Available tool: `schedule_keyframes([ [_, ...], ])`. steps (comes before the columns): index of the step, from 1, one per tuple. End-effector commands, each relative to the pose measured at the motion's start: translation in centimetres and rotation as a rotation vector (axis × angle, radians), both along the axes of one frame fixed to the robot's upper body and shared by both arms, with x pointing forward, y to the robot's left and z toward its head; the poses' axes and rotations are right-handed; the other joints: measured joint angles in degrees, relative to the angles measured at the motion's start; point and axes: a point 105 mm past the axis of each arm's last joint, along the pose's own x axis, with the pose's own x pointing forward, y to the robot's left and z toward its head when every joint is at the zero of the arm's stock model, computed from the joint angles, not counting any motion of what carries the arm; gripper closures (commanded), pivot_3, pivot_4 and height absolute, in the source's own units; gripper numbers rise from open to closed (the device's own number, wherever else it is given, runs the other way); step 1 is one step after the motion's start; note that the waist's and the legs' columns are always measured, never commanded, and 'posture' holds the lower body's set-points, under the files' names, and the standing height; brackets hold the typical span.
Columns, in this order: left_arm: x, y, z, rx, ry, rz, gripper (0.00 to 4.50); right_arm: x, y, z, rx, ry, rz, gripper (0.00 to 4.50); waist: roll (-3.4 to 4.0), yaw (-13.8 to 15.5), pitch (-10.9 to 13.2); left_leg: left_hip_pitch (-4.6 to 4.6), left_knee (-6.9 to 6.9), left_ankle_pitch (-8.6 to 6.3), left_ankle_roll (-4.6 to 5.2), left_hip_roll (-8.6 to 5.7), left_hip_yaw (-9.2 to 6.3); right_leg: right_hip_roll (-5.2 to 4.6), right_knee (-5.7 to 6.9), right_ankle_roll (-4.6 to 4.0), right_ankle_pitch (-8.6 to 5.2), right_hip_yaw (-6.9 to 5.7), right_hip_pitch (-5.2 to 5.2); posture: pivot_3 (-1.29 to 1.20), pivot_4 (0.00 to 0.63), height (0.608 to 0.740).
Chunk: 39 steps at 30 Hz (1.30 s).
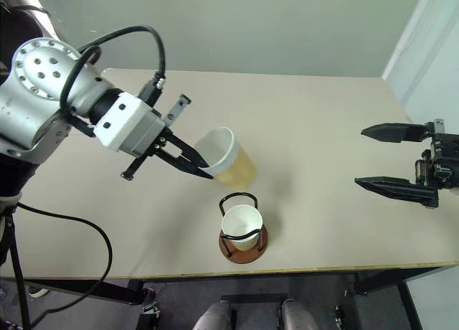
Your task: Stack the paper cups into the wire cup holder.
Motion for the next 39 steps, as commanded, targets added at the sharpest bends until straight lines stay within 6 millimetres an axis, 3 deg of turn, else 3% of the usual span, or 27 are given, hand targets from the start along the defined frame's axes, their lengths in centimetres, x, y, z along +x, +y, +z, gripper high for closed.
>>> schedule_keyframes([
  [1,-1.1,-0.6,0.3,0.039,-0.013,-0.117,4.47,-0.9,-0.1,1.3,-0.019,-0.063,-0.011,0.0,0.07,-0.02,0.04,-0.01,0.01,-0.02,0.04,-0.02,0.05,-0.03,-0.02,0.03,-0.01,0.01,0.0,0.0,0.15,0.74],
  [4,-1.8,-1.0,-0.5,0.091,0.018,-0.179,4.47,-1.6,0.0,1.0,-0.046,-0.052,-0.003,0.0,0.1,0.05,0.06,-0.05,0.03,-0.07,0.12,-0.04,0.11,-0.06,-0.06,0.11,-0.06,0.03,0.0,0.0,0.15,0.74],
  [22,-1.5,-0.9,-3.6,0.259,-0.003,-0.325,4.47,-3.3,-0.5,0.5,-0.051,-0.046,-0.091,0.0,0.15,0.2,0.11,-0.02,0.26,-0.42,0.69,-0.33,0.9,-0.05,-0.05,0.64,-0.4,1.17,0.01,0.0,0.15,0.74],
  [37,0.0,-1.4,-5.1,0.298,-0.067,-0.349,4.47,-3.0,-0.6,0.5,-0.054,-0.047,-0.105,0.0,0.2,0.31,0.14,-0.31,1.12,-0.84,1.3,-0.58,0.98,-0.2,-0.04,1.22,-0.24,1.41,0.01,0.0,0.15,0.74],
  [39,0.0,-1.5,-5.1,0.297,-0.057,-0.341,4.09,-3.0,-0.6,0.5,-0.056,-0.046,-0.104,0.0,0.2,0.31,0.14,-0.32,1.12,-0.84,1.3,-0.58,0.99,-0.19,-0.04,1.25,-0.23,1.41,0.01,0.0,0.15,0.74],
])
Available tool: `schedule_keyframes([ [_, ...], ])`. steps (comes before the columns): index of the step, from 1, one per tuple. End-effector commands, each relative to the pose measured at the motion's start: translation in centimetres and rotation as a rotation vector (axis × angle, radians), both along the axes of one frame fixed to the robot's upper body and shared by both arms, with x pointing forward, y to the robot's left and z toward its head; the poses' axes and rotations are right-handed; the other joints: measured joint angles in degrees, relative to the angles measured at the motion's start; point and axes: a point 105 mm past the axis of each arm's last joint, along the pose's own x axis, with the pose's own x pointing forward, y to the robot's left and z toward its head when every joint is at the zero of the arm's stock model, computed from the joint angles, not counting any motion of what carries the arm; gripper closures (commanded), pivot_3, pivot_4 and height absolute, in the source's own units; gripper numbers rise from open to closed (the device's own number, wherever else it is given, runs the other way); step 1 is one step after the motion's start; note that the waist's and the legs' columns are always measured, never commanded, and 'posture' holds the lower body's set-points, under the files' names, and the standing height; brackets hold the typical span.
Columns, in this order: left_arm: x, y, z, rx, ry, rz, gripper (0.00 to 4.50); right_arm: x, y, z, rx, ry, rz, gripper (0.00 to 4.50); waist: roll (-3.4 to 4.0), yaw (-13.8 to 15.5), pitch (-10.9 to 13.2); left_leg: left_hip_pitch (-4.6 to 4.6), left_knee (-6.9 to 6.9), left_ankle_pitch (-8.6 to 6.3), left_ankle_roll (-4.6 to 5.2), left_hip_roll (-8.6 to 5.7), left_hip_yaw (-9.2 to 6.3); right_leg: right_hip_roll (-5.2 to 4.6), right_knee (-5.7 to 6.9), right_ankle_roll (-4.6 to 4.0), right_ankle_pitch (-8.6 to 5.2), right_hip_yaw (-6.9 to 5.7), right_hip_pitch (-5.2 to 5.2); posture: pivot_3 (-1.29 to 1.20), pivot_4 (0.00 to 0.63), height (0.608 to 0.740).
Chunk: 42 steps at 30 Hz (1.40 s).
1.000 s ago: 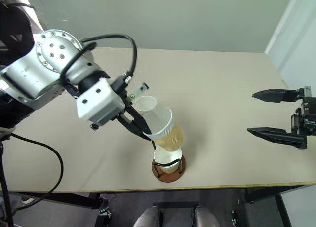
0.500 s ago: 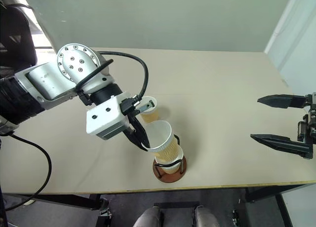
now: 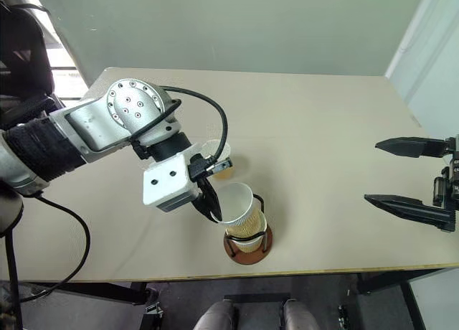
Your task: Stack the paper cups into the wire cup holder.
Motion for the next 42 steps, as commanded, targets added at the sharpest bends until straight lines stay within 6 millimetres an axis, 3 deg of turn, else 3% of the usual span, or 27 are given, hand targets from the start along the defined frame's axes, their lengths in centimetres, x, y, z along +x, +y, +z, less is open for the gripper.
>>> schedule_keyframes([
  [1,0.1,0.1,1.0,-0.005,-0.03,-0.008,3.88,-0.3,0.0,0.8,-0.016,-0.043,-0.002,0.0,0.0,0.0,0.0,0.0,0.0,0.0,0.0,0.0,0.0,0.0,0.0,0.0,0.0,0.0,0.0,0.0,0.15,0.74],
  [8,0.1,-0.1,1.2,-0.02,-0.039,-0.008,1.44,-0.5,0.1,0.6,-0.015,-0.036,0.007,0.0,0.0,0.0,0.0,0.0,0.0,-0.01,0.01,-0.02,0.0,0.0,0.0,0.01,0.0,0.0,0.0,0.0,0.15,0.74],
  [12,1.1,-1.2,2.8,-0.117,-0.064,0.031,0.02,-0.2,0.2,0.5,-0.013,-0.032,0.01,0.0,0.01,0.06,0.0,0.0,0.03,0.0,0.01,-0.03,0.0,0.0,0.01,0.01,0.0,0.0,0.01,0.0,0.15,0.74],
  [16,3.2,-1.4,7.7,-0.313,-0.078,0.199,0.02,0.1,0.3,0.5,-0.012,-0.034,0.015,0.0,0.01,-0.02,0.01,-0.05,0.12,0.0,0.01,-0.03,0.02,0.0,0.0,0.08,0.05,0.0,0.0,0.0,0.15,0.74],
  [18,5.1,-0.1,9.9,-0.404,-0.101,0.33,0.02,0.3,0.2,0.5,-0.013,-0.035,0.017,0.0,0.03,-0.05,0.01,-0.04,0.11,0.0,0.01,-0.02,0.05,-0.01,-0.01,0.12,0.07,0.02,-0.01,0.0,0.15,0.74],
  [20,7.1,2.2,10.1,-0.413,-0.133,0.475,0.02,0.5,0.1,0.5,-0.013,-0.036,0.02,0.0,0.1,-0.12,0.01,-0.02,0.08,-0.01,0.02,0.03,0.05,0.0,0.0,0.11,0.07,0.02,-0.03,0.0,0.15,0.74],
  [23,10.0,5.8,7.3,-0.284,-0.207,0.655,0.02,0.8,0.2,0.4,-0.016,-0.034,0.032,0.0,0.24,-0.26,-0.05,0.11,0.02,-0.06,0.11,0.05,0.07,0.0,0.01,0.08,0.05,0.04,0.0,0.0,0.15,0.74],
  [25,10.9,7.2,5.1,-0.206,-0.215,0.708,0.02,1.0,0.2,0.4,-0.017,-0.034,0.039,0.0,0.28,-0.25,-0.06,0.13,0.02,-0.06,0.11,0.04,0.07,0.0,0.03,0.09,0.05,0.04,0.0,0.0,0.15,0.74],
  [32,12.7,7.5,0.8,-0.133,-0.205,0.787,0.02,1.5,0.6,0.2,-0.018,-0.033,0.064,0.0,0.12,0.52,0.03,-0.31,0.4,0.0,0.09,-0.06,-0.08,-0.01,0.01,0.43,0.27,0.01,-0.16,0.0,0.15,0.74],
  [41,13.3,6.8,-2.4,-0.085,-0.165,0.809,0.02,1.6,0.9,0.5,-0.024,-0.036,0.07,0.0,0.12,0.48,0.04,-0.28,0.43,-0.14,0.33,-0.4,0.04,-0.27,-0.1,0.66,0.16,0.05,-0.11,0.0,0.15,0.74],
  [42,13.5,6.9,-3.0,-0.077,-0.178,0.817,0.17,1.6,0.9,0.5,-0.026,-0.037,0.069,0.0,0.12,0.49,0.04,-0.28,0.43,-0.13,0.33,-0.41,0.05,-0.27,-0.1,0.67,0.16,0.05,-0.11,0.0,0.15,0.74],
])
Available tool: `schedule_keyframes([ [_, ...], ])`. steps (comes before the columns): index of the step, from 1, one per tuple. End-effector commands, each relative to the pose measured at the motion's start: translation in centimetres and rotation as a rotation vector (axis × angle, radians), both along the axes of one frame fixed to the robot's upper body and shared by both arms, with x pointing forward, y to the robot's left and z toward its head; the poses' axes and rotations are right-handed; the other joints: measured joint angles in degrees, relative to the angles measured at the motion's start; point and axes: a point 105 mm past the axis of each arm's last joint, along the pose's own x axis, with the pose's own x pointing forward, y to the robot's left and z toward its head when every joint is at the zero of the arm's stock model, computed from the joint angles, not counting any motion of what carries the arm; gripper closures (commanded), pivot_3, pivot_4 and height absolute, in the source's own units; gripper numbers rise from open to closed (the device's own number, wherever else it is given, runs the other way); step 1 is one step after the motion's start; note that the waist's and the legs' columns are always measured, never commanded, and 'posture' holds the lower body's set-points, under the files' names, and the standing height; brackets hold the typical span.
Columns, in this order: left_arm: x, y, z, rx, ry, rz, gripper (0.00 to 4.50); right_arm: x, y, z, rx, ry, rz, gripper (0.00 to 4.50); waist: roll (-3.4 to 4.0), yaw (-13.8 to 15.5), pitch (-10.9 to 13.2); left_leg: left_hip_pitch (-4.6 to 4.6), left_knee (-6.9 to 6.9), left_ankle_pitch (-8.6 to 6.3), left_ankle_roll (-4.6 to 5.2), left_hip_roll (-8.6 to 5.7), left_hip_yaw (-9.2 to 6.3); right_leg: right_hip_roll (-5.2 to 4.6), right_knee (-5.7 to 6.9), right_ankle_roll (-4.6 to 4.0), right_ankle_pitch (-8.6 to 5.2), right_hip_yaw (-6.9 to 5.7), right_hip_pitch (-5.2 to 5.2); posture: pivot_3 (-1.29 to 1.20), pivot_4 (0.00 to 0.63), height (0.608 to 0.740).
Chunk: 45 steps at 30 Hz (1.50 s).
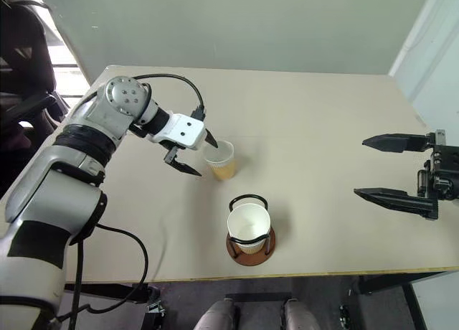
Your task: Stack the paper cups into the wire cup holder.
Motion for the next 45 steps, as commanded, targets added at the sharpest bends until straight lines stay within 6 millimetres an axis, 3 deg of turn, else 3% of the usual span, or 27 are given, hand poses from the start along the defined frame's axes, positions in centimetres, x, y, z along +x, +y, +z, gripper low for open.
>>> schedule_keyframes([
  [1,0.5,0.3,-0.8,0.017,-0.032,0.024,0.38,-0.2,0.2,0.9,-0.027,-0.041,0.002,0.0,0.0,0.0,0.0,0.0,0.0,0.0,0.0,0.0,0.01,0.0,0.0,0.02,0.01,0.0,0.0,0.0,0.15,0.74],
  [3,0.8,0.3,-1.3,0.019,-0.049,0.037,0.94,-0.3,0.1,0.8,-0.031,-0.039,-0.002,0.0,0.0,0.0,0.0,0.0,0.03,0.01,0.0,0.0,0.01,-0.01,0.01,0.04,0.02,0.0,0.0,0.0,0.15,0.74],
  [12,1.6,0.1,-0.9,0.013,-0.111,0.062,4.35,-0.4,0.3,0.9,-0.033,-0.044,-0.003,0.0,0.0,0.0,0.0,0.02,0.09,0.06,0.08,-0.06,0.08,-0.11,0.01,0.14,0.08,0.01,0.02,0.0,0.15,0.74],
  [13,1.6,0.2,-0.8,0.011,-0.118,0.065,4.46,-0.4,0.3,0.9,-0.032,-0.045,-0.003,0.0,0.0,0.0,0.0,0.02,0.09,0.07,0.08,-0.06,0.08,-0.11,0.01,0.14,0.08,0.01,0.02,0.0,0.15,0.74],
  [20,1.1,0.4,1.2,-0.007,-0.111,0.041,4.46,-0.3,0.4,0.9,-0.032,-0.051,-0.003,0.0,0.0,-0.01,0.0,0.02,0.12,0.08,0.1,-0.09,0.11,-0.14,0.01,0.15,0.08,0.01,0.03,0.0,0.15,0.74],
  [23,-0.5,-1.8,5.6,-0.115,-0.125,-0.098,4.46,-0.3,0.3,1.0,-0.034,-0.052,-0.004,0.0,-0.01,0.0,0.01,0.01,0.12,0.08,0.11,-0.09,0.11,-0.15,0.02,0.14,0.08,0.01,0.01,0.0,0.15,0.74],
  [25,-3.3,-4.2,9.4,-0.245,-0.143,-0.246,4.46,-0.3,0.2,0.9,-0.036,-0.05,-0.004,0.0,-0.06,0.01,0.04,-0.03,0.12,0.08,0.1,-0.1,0.1,-0.16,0.02,0.14,0.08,-0.01,0.01,0.0,0.15,0.74],
  [28,-10.2,-6.2,11.8,-0.332,-0.037,-0.506,4.46,-0.3,0.2,0.9,-0.038,-0.048,-0.003,0.0,-0.08,-0.29,0.05,-0.19,0.11,0.15,-0.04,-0.08,0.2,-0.11,-0.06,0.17,0.09,-0.07,-0.11,0.0,0.15,0.74],
  [31,-14.7,-6.9,11.5,-0.327,0.109,-0.653,4.46,-0.1,0.2,0.9,-0.039,-0.049,0.0,0.0,0.19,-0.59,-0.13,0.06,-0.05,0.2,-0.22,-0.09,0.56,0.08,-0.34,0.28,0.03,-0.08,0.07,0.0,0.15,0.74],
  [33,-15.9,-7.0,11.0,-0.301,0.165,-0.686,4.46,-0.1,0.3,1.0,-0.04,-0.051,0.002,0.0,0.36,-0.41,-0.14,0.29,-0.1,0.11,-0.05,-0.19,0.69,-0.32,-0.41,0.36,-0.04,-0.02,0.28,0.0,0.15,0.74],
  [35,-16.2,-7.0,9.9,-0.227,0.182,-0.708,4.46,-0.3,0.3,1.0,-0.042,-0.051,0.004,0.0,0.37,-0.42,-0.1,0.38,-0.08,-0.14,0.51,-0.29,0.66,-0.7,-0.28,0.29,-0.12,0.09,0.33,0.0,0.15,0.74],
  [38,-16.4,-7.2,9.0,-0.163,0.197,-0.742,4.46,-0.6,0.1,1.1,-0.044,-0.054,-0.005,0.0,0.37,-0.51,-0.08,0.37,0.01,-0.12,0.54,-0.3,0.66,-0.75,-0.22,-0.11,-0.29,0.12,0.35,0.0,0.15,0.74],
  [45,-15.1,-6.9,7.9,-0.077,0.172,-0.742,4.46,-1.5,-0.2,0.8,-0.039,-0.052,-0.046,0.0,0.42,-0.74,-0.05,0.37,0.03,-0.07,0.59,-0.49,0.62,-0.86,-0.07,-0.18,-0.23,0.19,0.35,0.0,0.15,0.74],
])
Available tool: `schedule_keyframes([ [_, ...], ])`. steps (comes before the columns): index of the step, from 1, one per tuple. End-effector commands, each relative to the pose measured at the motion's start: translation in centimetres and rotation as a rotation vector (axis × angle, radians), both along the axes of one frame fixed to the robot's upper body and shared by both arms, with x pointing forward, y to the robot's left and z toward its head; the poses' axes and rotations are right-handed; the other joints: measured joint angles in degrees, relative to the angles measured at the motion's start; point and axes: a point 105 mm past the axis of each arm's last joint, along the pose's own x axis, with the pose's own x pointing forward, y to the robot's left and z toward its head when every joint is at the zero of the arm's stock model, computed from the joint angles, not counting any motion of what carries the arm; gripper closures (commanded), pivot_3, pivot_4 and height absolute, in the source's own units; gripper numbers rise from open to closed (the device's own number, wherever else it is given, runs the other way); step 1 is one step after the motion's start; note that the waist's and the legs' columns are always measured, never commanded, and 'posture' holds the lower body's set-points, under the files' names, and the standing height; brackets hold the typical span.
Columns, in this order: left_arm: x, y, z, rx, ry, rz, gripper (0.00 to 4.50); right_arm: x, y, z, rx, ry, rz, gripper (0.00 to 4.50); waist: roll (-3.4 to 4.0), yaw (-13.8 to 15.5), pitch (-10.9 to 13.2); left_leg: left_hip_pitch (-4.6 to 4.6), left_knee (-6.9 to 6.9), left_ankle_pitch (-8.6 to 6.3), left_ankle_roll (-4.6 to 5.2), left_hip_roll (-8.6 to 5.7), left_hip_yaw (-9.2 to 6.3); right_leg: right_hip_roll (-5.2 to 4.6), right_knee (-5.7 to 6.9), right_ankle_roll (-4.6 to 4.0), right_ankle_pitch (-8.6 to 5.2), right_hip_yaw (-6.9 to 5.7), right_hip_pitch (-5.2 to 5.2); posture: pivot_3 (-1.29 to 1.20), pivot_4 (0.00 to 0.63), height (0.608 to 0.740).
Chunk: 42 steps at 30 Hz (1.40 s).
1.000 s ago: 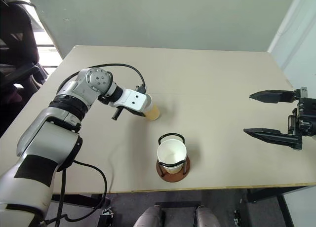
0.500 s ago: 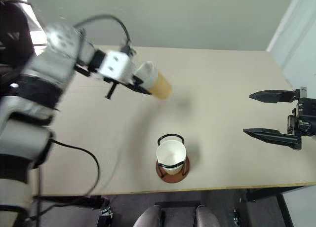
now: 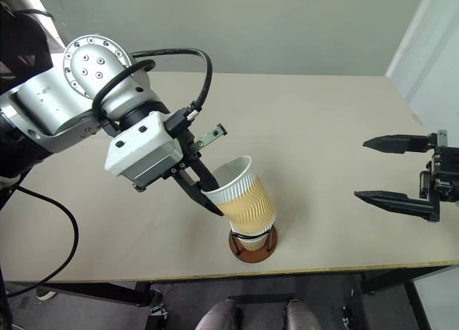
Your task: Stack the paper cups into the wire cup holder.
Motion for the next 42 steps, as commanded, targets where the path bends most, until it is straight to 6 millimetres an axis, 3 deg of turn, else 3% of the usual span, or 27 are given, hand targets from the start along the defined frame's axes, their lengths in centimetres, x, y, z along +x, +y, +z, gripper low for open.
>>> schedule_keyframes([
  [1,0.6,0.6,0.1,0.044,-0.062,-0.02,4.46,-0.9,-0.1,1.0,0.003,-0.053,-0.015,0.0,0.0,-0.03,0.0,-0.01,0.0,0.0,0.0,-0.01,0.0,0.0,0.01,0.0,0.0,0.0,-0.02,0.0,0.15,0.74],
  [6,2.1,0.9,-0.9,0.108,-0.128,-0.025,4.46,-1.2,-0.1,1.0,0.005,-0.052,-0.026,0.0,0.0,0.03,0.01,-0.05,0.0,0.0,0.0,-0.12,-0.05,-0.09,0.0,0.03,-0.03,-0.02,-0.03,0.0,0.15,0.74],
  [16,2.1,0.8,-2.7,0.161,-0.114,-0.08,4.46,-1.0,-0.1,0.8,0.009,-0.049,-0.036,0.0,0.02,0.14,0.02,-0.37,-0.01,-0.09,0.12,-0.21,-0.21,-0.23,-0.31,0.42,0.17,-0.17,-0.1,0.0,0.15,0.74],
  [32,2.1,-0.4,-2.7,0.112,-0.126,-0.104,4.46,-1.0,0.1,0.9,0.008,-0.055,-0.035,0.0,0.02,0.22,0.02,-0.43,-0.08,-0.12,0.18,-0.31,-0.22,-0.36,-0.59,0.61,0.25,-0.21,-0.06,0.0,0.15,0.74],
  [35,1.9,-0.9,-2.3,0.1,-0.105,-0.098,3.88,-1.1,0.1,0.9,0.01,-0.054,-0.034,0.0,0.02,0.24,0.02,-0.43,-0.08,-0.12,0.18,-0.32,-0.22,-0.37,-0.59,0.61,0.25,-0.21,-0.06,0.0,0.15,0.74],
  [42,2.2,-1.0,-2.5,0.106,-0.125,-0.094,1.47,-1.2,0.1,0.8,0.012,-0.054,-0.037,0.0,0.02,0.23,0.02,-0.42,-0.08,-0.12,0.18,-0.32,-0.22,-0.39,-0.59,0.61,0.25,-0.21,-0.05,0.0,0.15,0.74],
])
